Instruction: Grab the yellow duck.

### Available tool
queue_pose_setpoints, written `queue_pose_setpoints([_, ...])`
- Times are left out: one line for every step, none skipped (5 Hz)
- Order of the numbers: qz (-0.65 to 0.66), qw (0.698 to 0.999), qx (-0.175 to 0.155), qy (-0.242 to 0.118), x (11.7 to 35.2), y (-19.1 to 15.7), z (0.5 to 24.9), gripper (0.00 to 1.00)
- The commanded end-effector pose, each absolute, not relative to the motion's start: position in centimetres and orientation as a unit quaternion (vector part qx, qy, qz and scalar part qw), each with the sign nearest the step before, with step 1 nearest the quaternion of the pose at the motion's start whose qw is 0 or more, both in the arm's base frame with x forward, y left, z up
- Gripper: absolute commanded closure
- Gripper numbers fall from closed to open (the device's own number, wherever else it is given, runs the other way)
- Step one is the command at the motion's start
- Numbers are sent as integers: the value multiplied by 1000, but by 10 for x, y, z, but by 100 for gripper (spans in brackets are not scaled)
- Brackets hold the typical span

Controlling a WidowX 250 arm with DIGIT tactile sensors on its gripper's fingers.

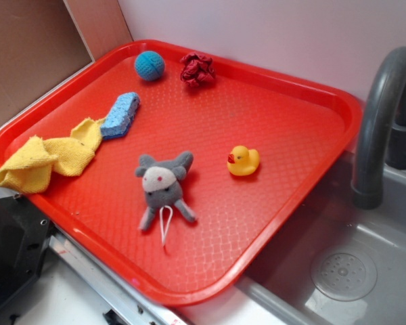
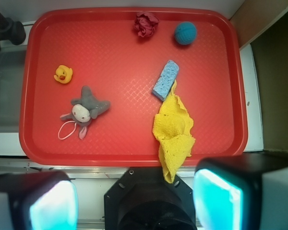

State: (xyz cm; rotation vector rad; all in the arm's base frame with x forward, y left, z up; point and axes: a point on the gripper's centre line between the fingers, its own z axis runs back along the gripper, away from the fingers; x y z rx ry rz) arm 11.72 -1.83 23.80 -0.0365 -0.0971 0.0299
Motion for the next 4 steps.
queue_pose_setpoints([15, 999, -18, -49, 117, -18, 238, 0])
queue_pose_setpoints([-11, 998, -6, -67, 131, -18, 232, 0])
queue_pose_setpoints([-77, 988, 28, -128, 162, -27, 222, 0])
queue_pose_setpoints([-107, 984, 41, -133, 187, -48, 209, 0])
